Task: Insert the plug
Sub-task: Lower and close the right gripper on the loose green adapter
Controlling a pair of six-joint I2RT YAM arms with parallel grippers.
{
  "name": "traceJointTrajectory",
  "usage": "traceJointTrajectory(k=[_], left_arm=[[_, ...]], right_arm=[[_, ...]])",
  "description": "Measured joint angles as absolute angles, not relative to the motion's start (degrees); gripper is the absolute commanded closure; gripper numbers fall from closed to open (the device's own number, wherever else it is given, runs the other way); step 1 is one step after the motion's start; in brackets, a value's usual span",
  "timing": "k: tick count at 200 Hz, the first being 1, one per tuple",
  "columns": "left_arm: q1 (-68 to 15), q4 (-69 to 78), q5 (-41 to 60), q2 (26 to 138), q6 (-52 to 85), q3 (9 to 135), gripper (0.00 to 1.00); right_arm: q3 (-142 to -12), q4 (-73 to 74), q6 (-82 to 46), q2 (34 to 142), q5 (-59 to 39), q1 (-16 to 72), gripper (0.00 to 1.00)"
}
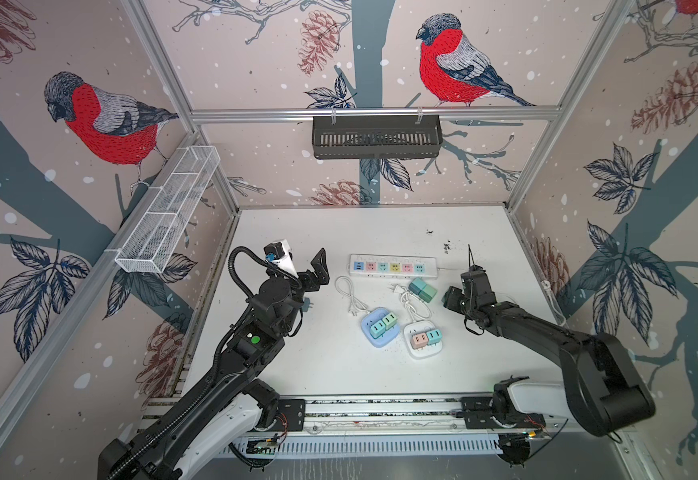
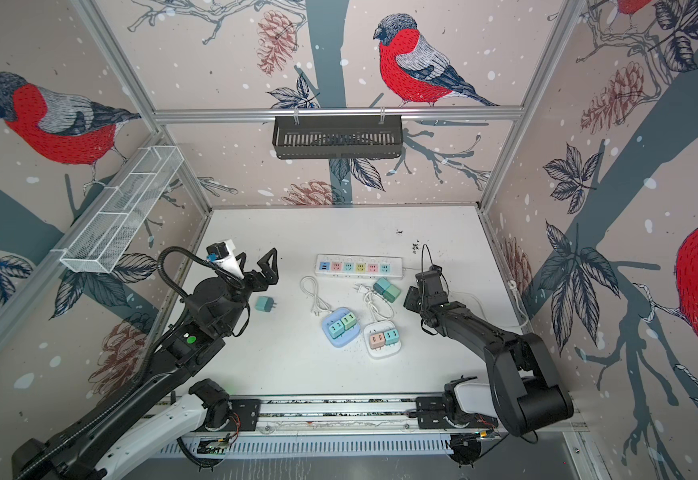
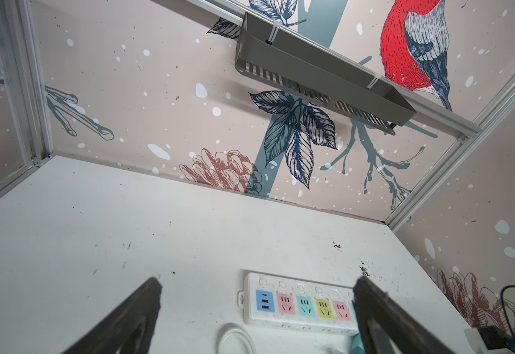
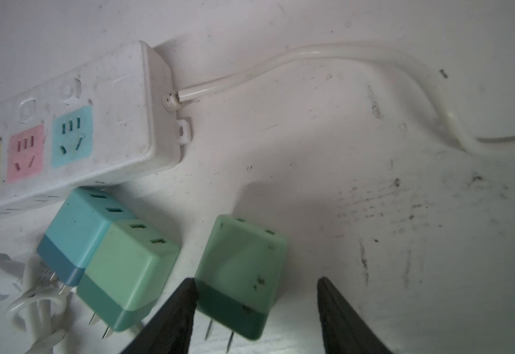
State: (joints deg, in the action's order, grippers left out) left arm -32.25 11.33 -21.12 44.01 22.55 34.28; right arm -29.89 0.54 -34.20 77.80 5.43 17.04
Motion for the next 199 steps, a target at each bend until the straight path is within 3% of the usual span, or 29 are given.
traceJointTrajectory(k=[74,108,199], left_arm=[[-32.10,11.31,-21.23,43.86,22.52,34.11,0.03],[-32.10,11.31,-21.23,43.75,22.52,34.11,0.03],[-32.10,11.31,-21.58,43.40,22.52,34.11,0.03]], right_arm=[[-32.60,0.86,-33.80,83.40,7.29,17.96,0.38],[-34.06,1.63,-33.04,85.80,8.45,18.02,0.49],[-34.61,2.02,-33.06,86.74,9.45,18.61,0.47]])
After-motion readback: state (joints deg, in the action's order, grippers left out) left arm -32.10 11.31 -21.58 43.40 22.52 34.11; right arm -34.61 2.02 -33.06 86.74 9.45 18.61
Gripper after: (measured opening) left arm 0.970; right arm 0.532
